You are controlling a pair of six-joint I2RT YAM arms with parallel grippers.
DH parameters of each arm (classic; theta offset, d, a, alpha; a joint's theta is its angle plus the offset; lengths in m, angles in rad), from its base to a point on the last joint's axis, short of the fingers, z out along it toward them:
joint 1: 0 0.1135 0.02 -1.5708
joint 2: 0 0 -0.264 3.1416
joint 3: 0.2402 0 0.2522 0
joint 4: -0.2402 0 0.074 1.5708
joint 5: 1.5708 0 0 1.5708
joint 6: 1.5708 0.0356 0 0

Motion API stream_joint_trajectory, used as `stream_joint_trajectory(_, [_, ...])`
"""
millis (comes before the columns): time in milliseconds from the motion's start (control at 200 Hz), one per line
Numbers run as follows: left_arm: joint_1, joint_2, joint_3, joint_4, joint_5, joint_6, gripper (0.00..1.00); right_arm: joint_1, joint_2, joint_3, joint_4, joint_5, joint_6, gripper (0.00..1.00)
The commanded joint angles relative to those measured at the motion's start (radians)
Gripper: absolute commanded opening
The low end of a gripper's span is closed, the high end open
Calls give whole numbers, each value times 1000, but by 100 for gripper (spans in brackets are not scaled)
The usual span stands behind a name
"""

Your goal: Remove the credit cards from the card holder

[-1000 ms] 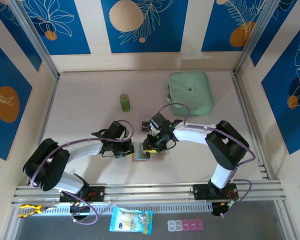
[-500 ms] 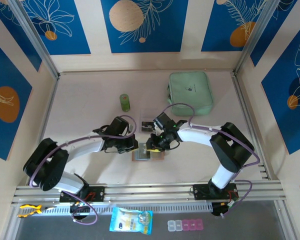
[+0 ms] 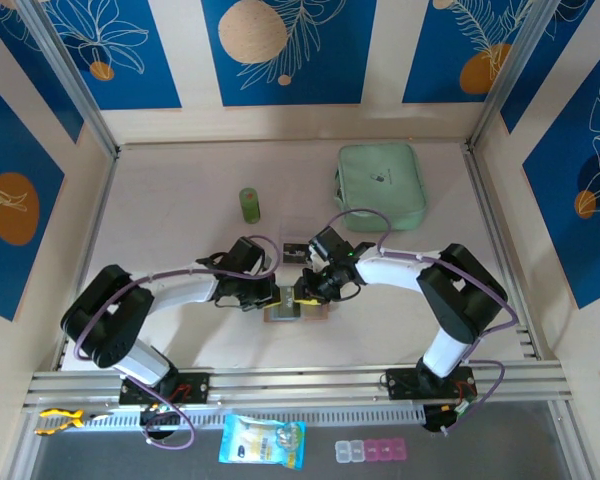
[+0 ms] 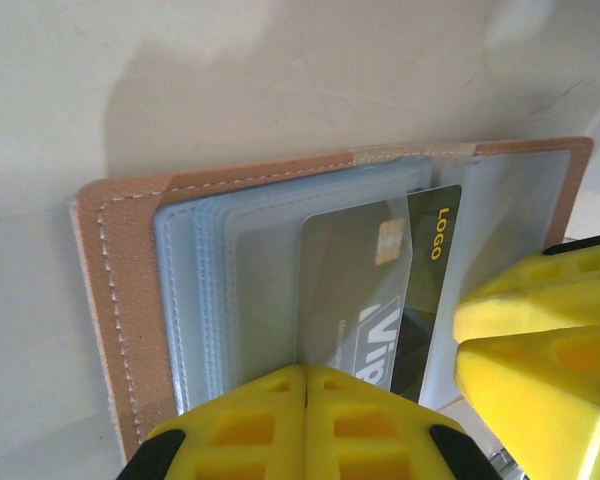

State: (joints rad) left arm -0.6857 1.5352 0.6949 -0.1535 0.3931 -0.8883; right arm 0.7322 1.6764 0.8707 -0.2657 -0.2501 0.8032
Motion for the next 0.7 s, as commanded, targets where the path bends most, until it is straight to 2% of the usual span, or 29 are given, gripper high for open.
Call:
stream_joint_trajectory(0, [-7,17,-10,-17,-2,11,0,-5,21,-16,20,-37,7,27])
stream_joint_trajectory(400, [-7,22,-23,-42,-20,23,0,-11,40,-30,78,-86,23,24])
stream_joint_trajectory(545, [-7,25,-20,-48,-24,25,0,-10,43,-27,32,-45,19,24])
stream_joint_trajectory(695, [-7,28,-18,-55,-27,25,0,-11,41,-36,45,-57,20,25])
